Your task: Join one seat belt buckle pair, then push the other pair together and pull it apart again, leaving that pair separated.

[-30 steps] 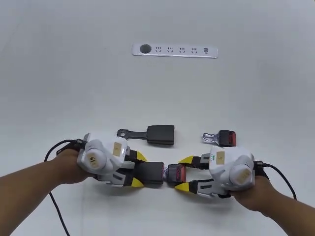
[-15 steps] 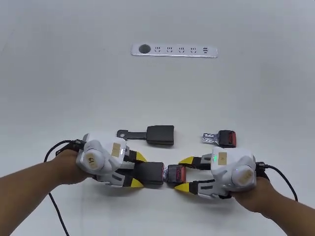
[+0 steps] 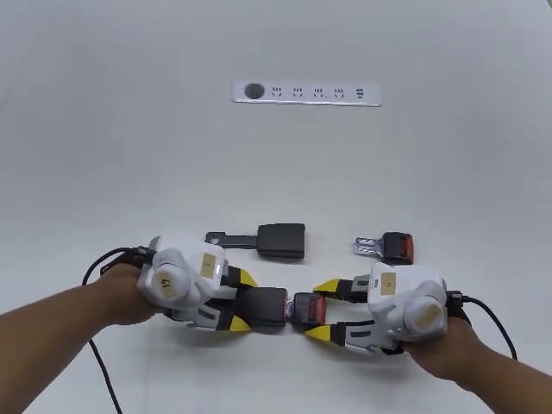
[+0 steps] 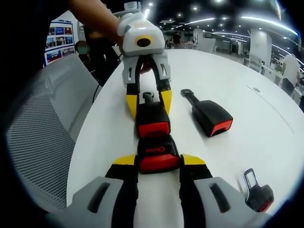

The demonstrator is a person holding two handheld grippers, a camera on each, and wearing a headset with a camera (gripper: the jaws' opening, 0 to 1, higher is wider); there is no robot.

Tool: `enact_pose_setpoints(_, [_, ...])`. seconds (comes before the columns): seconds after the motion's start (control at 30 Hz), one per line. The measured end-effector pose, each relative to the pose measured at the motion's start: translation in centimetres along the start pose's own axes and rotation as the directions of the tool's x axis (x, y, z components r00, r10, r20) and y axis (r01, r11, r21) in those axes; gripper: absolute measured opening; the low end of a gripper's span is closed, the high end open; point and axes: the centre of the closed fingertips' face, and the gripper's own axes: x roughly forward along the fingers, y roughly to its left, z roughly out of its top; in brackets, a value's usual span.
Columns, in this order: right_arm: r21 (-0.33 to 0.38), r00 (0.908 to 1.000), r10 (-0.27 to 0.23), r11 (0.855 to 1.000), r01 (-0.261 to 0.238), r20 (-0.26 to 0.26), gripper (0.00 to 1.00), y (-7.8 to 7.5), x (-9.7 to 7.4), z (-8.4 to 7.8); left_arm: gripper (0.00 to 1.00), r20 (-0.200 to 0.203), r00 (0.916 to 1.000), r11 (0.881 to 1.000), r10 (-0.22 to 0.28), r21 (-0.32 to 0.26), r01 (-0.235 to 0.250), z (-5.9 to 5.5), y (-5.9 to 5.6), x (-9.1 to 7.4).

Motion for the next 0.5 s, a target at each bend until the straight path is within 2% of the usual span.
enact_pose_setpoints(0.5, [-0.053, 0.9983, -0.012, 0.999, 0.009, -0.057, 0.34, 0.08, 0.02, 0.26, 0.33, -0.055, 0.9984, 1.0, 0.014, 0.005, -0.014, -0.05, 0.04, 0.08])
